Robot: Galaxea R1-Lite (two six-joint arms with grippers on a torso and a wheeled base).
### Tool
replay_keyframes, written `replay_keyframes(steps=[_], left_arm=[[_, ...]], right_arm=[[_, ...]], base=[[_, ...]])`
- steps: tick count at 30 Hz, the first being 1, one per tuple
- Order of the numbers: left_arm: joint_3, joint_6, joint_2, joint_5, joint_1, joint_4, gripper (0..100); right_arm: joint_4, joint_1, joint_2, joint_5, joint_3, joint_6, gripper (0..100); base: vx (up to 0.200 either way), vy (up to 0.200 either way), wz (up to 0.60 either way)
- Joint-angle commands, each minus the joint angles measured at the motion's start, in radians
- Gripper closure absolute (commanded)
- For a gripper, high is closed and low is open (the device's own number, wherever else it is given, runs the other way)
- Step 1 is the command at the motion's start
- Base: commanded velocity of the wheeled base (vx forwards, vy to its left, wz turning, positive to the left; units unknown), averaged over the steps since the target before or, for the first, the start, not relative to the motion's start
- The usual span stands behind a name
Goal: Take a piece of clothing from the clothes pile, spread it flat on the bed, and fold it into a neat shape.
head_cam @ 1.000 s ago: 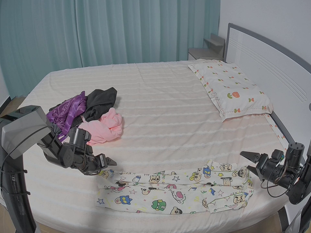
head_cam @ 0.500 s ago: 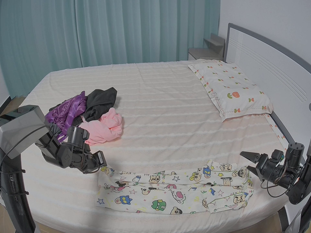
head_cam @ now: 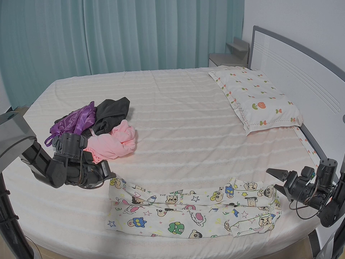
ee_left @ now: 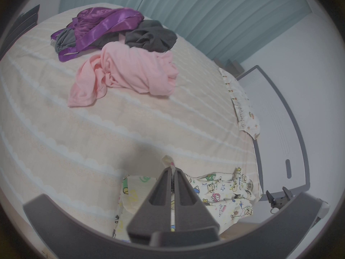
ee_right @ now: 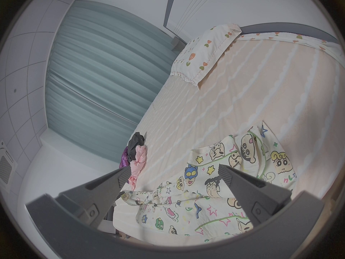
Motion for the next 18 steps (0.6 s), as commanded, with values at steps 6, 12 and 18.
replay_keyframes(steps=[6,12,18], left_arm=[[0.134,0.12,-0.062,-0.103,0.024,-0.078,100],[0.202,0.342,-0.055,-0.248,0.121,-0.07,100],[0.214,0.463,-0.035,-0.253,0.172,-0.058,100]], right_arm=[[-0.018,0.001,0.0,-0.001,0.018,0.0,0],[-0.018,0.001,0.0,0.001,0.018,0.0,0],[-0.018,0.001,0.0,0.003,0.018,0.0,0]], base=[[0.0,0.0,0.0],[0.0,0.0,0.0],[0.0,0.0,0.0]])
